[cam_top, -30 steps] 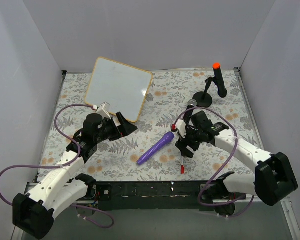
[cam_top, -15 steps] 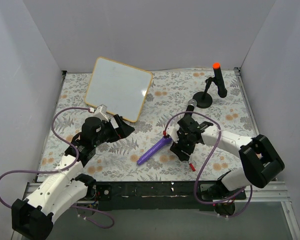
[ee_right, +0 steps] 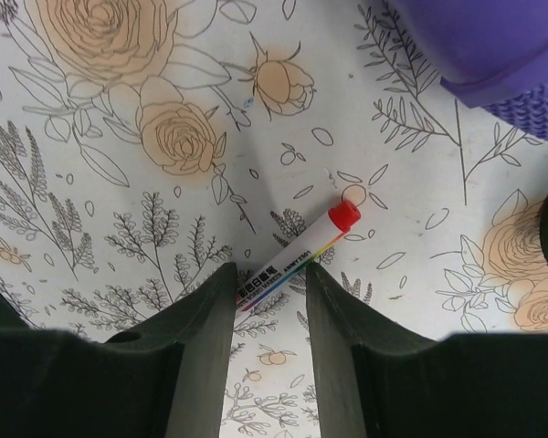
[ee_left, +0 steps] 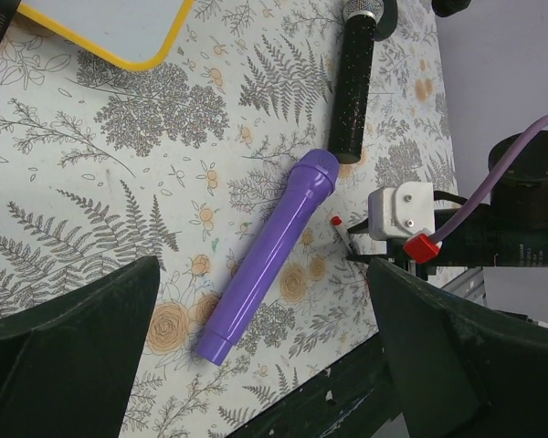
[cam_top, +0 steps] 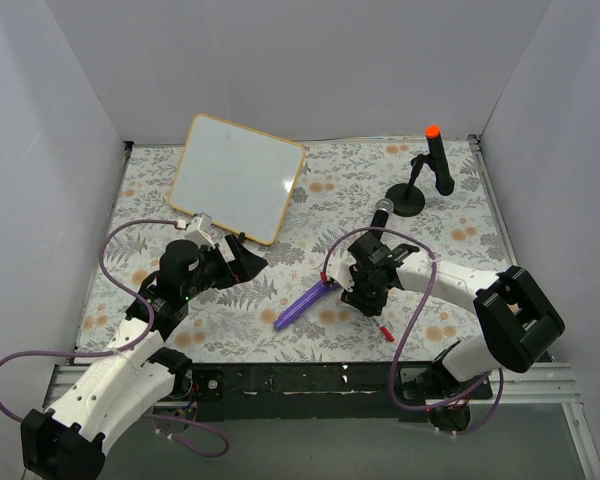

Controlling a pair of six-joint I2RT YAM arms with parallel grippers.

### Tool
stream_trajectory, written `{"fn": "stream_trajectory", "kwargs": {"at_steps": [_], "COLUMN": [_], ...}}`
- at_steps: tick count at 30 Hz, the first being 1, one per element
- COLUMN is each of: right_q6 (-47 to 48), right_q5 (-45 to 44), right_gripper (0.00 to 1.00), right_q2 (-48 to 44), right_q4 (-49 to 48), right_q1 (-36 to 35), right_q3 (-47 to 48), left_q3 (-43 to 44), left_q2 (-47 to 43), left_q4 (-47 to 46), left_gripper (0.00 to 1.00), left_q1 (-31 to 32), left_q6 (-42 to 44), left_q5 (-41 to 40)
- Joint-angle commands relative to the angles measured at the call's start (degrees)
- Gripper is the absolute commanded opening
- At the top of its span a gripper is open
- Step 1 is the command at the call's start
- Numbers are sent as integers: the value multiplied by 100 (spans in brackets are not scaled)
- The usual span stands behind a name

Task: Write a sentence on the whiteboard
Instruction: Open the whiteboard marker at the center of the board.

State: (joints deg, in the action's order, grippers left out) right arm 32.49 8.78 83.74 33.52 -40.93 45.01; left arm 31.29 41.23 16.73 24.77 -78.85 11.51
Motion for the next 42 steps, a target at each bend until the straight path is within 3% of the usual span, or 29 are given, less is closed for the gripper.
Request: {"fn": "stream_trajectory", "kwargs": {"at_steps": [1,9,17,20,26,36,42], "right_q6": [512,715,864,838,986,1953,2226], "right_q5": [-332,-781,-693,-614,-377,1177,2231], "right_gripper": [44,43,40,32,4,1,1], "right_q2": [-200,-674,-1079,-1097,-1193,-2151,-1872], "right_q4": [384,199,182,94,23,392,936], "right_q1": [-29,-21,348,489,630,1008,1017], "right_q3": [-256,-862,-1319,-1451,-1399,-714,338], "left_q3": [-132,-246,-413,-483,-712,-782,-370], "left_q2": [-80,-54,-98,-80,226,912,1903], "left_q4": [-100,-451,-732,-934,-1627,-3008,-3510], "left_gripper": [98,98,98,98,98,98,98], "left_q1": [19,19,27,36,141,765,1248], "left_q6": [45,1,-87,-174,-482,-1114,-1300], "left_q5": [255,887,1292,1442,2135,2540,2514]}}
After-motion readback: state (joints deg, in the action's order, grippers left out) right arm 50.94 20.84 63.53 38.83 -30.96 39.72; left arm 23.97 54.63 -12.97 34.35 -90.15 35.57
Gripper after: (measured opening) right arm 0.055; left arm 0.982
